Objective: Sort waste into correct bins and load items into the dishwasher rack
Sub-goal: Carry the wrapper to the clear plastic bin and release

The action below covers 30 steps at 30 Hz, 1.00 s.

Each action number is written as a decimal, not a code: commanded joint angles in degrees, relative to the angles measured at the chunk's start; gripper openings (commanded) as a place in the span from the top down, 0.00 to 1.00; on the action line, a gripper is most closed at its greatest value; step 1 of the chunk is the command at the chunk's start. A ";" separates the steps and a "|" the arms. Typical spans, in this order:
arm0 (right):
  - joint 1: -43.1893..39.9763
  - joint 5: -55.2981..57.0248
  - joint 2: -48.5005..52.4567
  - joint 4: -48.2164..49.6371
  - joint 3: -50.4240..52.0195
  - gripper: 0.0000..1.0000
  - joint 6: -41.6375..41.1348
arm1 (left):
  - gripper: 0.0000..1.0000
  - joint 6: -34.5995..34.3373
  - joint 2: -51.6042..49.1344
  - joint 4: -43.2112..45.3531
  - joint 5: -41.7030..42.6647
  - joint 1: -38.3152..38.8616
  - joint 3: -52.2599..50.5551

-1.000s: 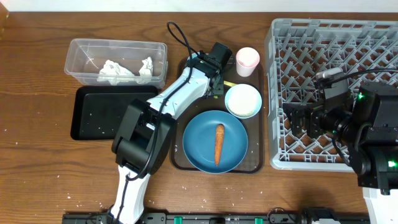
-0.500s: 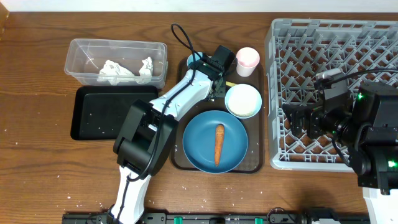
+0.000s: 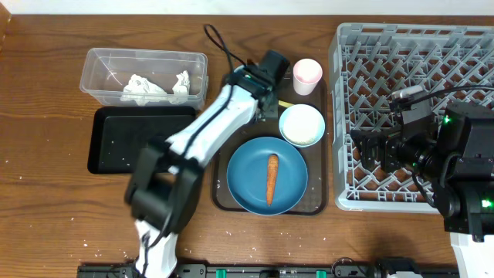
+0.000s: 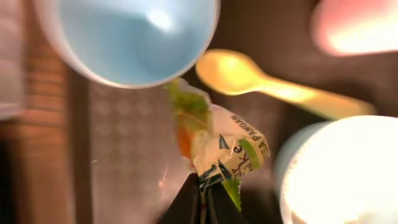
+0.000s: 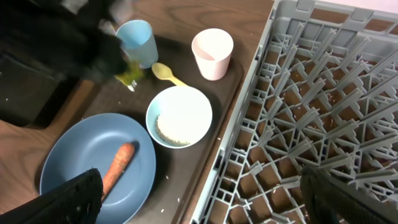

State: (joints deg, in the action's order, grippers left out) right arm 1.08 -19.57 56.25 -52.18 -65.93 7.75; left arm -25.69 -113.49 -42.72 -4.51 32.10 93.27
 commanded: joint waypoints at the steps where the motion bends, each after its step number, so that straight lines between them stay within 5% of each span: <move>1: 0.07 -0.35 0.02 -0.07 -0.85 0.01 -0.39 | 0.94 -0.11 7.17 -1.44 -0.46 -0.02 0.87; 12: 0.07 -0.37 0.02 0.11 -0.85 0.01 -0.39 | 0.94 4.98 18.69 -1.25 -6.64 -3.80 0.87; 23: 0.07 -0.37 0.02 0.55 -0.87 0.01 -0.42 | 0.93 18.05 8.96 7.06 -2.01 -24.17 0.87; 25: 0.07 -0.37 0.02 0.63 -0.87 0.01 -0.39 | 0.85 18.18 6.54 7.37 0.72 -26.91 0.87; 28: 0.07 -0.44 0.02 1.18 -0.85 0.01 -0.44 | 0.53 18.18 3.96 7.21 3.61 -29.33 0.87; 30: 0.07 -1.42 0.02 1.77 -0.85 0.01 -0.46 | 0.45 18.16 3.48 6.60 4.35 -30.03 0.87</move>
State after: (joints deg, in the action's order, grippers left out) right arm 1.08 -19.62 56.25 -51.00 -65.93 7.77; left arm -8.71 -110.04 -35.83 -3.73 2.52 93.45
